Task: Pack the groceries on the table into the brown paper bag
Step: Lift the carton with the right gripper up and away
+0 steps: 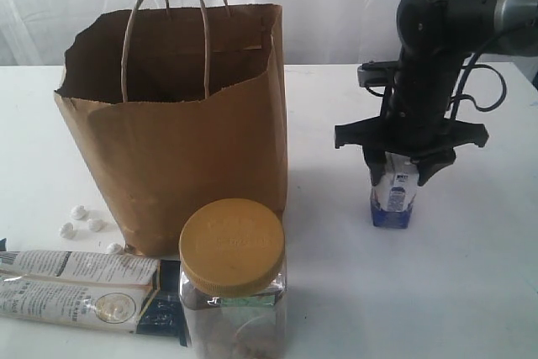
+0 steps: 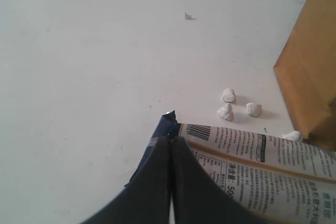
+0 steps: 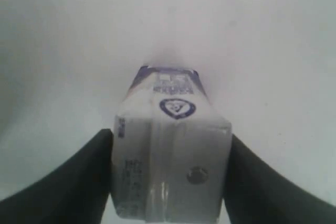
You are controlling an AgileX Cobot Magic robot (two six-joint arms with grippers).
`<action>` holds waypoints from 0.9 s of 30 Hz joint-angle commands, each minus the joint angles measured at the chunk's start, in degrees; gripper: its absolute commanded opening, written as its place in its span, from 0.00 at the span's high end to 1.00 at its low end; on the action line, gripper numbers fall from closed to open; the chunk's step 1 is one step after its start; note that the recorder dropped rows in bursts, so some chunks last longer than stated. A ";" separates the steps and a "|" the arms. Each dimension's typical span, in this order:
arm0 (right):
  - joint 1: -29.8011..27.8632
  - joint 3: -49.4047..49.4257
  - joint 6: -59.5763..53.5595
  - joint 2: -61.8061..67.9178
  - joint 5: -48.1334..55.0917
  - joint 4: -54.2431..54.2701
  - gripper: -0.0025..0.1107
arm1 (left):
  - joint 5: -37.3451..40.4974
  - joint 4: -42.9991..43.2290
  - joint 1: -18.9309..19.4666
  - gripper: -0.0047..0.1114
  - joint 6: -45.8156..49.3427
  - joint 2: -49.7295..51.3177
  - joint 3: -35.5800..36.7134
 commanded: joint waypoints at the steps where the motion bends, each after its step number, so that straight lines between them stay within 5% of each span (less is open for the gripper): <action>1: -0.30 -0.24 -5.31 -4.06 1.94 -0.13 0.52 | -0.45 -0.52 -0.21 0.96 -0.52 -0.26 0.06; 8: -0.30 -0.24 -13.91 -11.57 8.64 3.11 0.52 | -0.45 -0.52 -0.21 0.96 -0.52 -0.26 0.06; 14: -0.30 7.34 -24.07 -18.05 9.75 19.70 0.52 | -0.45 -0.52 -0.21 0.96 -0.52 -0.26 0.06; 27: -0.30 9.55 -24.61 -35.94 9.75 17.93 0.52 | -0.45 -0.52 -0.21 0.96 -0.52 -0.26 0.06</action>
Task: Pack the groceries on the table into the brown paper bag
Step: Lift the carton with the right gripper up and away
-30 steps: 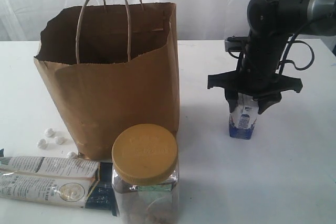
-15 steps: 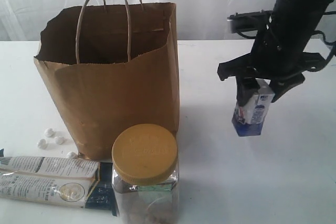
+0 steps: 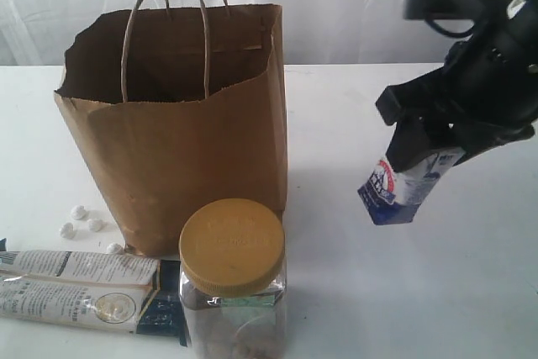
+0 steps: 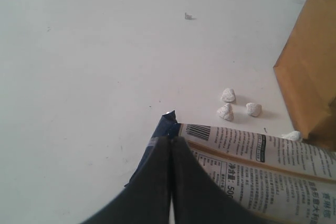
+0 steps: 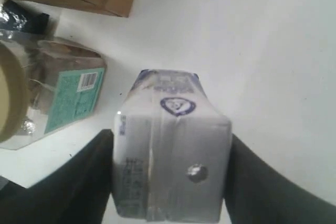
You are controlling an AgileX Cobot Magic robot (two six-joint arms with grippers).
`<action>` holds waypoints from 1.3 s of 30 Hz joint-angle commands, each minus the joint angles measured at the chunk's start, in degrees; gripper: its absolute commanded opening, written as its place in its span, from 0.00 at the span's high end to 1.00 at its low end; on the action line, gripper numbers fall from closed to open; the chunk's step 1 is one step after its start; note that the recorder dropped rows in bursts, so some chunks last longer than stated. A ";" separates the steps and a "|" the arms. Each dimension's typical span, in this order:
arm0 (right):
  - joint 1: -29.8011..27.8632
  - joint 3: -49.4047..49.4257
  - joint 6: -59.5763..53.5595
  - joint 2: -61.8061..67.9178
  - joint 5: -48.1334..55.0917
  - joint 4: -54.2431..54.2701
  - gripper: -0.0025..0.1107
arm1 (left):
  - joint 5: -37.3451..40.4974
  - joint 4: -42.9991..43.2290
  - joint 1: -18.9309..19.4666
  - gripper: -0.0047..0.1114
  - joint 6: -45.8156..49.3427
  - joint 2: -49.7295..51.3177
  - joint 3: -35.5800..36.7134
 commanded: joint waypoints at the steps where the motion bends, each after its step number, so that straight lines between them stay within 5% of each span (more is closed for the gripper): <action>1: -0.30 -0.37 -0.62 -6.16 -0.15 1.05 0.52 | -0.45 -0.52 -0.21 0.96 -0.52 -0.26 0.06; 11: -0.30 -15.47 -0.58 -4.44 -2.43 8.19 0.52 | -0.45 -0.52 -0.21 0.96 -0.52 -0.26 0.06; 21: 1.96 -28.07 -23.89 9.27 -24.33 38.34 0.52 | -0.45 -0.52 -0.21 0.96 -0.52 -0.26 0.06; 39: 6.69 -28.07 -27.60 18.04 -34.16 38.20 0.52 | -0.45 -0.52 -0.21 0.96 -0.52 -0.26 0.06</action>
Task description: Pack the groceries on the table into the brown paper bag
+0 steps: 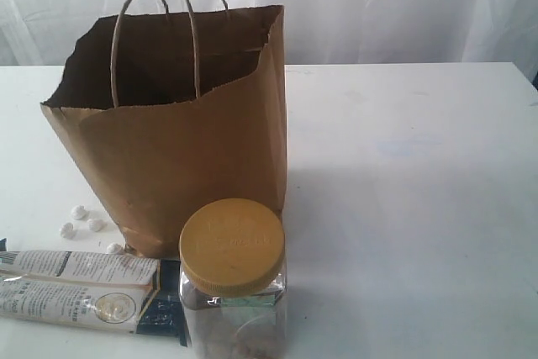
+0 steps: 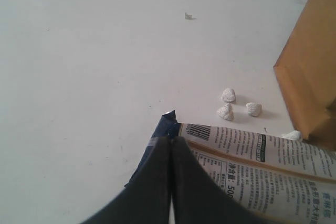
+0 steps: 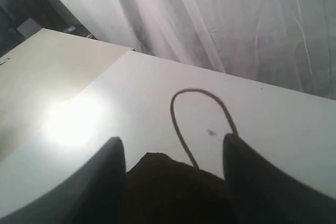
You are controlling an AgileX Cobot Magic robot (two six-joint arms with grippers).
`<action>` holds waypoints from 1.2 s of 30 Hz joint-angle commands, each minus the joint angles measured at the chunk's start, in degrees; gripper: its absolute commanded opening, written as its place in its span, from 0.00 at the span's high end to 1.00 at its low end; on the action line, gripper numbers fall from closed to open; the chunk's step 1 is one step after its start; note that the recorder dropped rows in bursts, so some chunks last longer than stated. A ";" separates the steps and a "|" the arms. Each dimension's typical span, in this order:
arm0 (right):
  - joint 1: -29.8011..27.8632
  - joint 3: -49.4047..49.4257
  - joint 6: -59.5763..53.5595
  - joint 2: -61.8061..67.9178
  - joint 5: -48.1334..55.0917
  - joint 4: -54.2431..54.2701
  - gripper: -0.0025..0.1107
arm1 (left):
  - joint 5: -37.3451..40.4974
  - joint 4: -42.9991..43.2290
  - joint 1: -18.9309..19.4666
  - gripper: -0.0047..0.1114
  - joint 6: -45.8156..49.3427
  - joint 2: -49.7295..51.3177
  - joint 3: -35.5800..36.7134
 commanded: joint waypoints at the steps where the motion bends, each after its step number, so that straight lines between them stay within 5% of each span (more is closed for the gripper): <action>1: 0.06 -0.24 -0.85 -0.27 -0.69 0.40 0.52 | -0.45 -0.52 -0.21 0.96 -0.52 -0.26 0.06; 7: -0.04 -0.24 1.82 -0.51 5.91 -9.34 0.56 | -0.45 -0.52 -0.21 0.96 -0.52 -0.26 0.06; 12: -0.04 -0.24 17.98 -6.54 15.34 -37.39 0.92 | -0.45 -0.52 -0.21 0.96 -0.52 -0.26 0.06; 14: -0.04 -0.24 20.36 -10.39 18.67 -44.10 0.98 | -0.45 -0.52 -0.21 0.96 -0.52 -0.26 0.06; 18: -0.04 0.11 19.96 -16.77 33.32 -45.54 0.98 | -0.45 -0.52 -0.21 0.96 -0.52 -0.26 0.06; 28: -0.04 25.78 4.77 -24.67 33.32 -45.07 0.98 | -0.45 -0.52 -0.21 0.96 -0.52 -0.26 0.06; 36: -0.04 50.01 1.89 -20.83 16.90 -40.23 0.98 | -0.45 -0.52 -0.21 0.96 -0.52 -0.26 0.06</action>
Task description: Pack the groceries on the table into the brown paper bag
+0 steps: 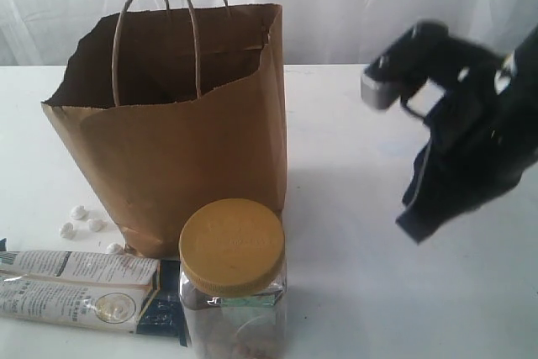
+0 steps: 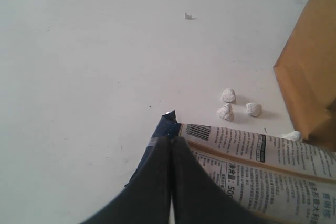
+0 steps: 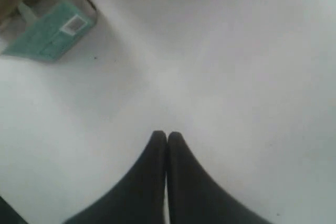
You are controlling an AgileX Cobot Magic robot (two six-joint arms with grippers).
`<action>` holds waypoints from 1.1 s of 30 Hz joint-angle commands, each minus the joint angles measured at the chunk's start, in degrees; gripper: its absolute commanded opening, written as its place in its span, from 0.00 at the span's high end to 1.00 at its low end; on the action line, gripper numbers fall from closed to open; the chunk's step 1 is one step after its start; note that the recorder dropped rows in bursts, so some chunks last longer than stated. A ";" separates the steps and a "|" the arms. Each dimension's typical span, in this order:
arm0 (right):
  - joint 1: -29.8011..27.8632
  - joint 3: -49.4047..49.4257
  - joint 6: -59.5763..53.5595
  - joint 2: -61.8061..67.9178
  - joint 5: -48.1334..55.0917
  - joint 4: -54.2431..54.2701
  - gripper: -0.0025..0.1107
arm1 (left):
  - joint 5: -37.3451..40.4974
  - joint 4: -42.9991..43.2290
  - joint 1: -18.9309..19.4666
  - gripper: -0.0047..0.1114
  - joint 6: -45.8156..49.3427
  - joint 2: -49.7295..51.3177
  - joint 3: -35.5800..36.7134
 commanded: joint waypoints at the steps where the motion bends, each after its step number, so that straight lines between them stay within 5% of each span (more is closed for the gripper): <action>1: -0.04 11.96 -3.45 2.45 -7.20 2.87 0.98 | -0.45 -0.43 -0.21 0.96 -0.52 -0.26 0.06; 6: -0.04 20.10 -4.07 3.21 -18.38 2.87 0.98 | -0.45 -0.43 -0.21 0.96 -0.52 -0.26 0.06; 16: -0.04 23.88 -4.09 3.21 -25.23 7.10 0.98 | -0.45 -0.43 -0.21 0.96 -0.52 -0.26 0.06; 33: 0.08 27.43 -26.87 3.38 -28.06 17.27 0.98 | -0.45 -0.43 -0.21 0.96 -0.52 -0.26 0.06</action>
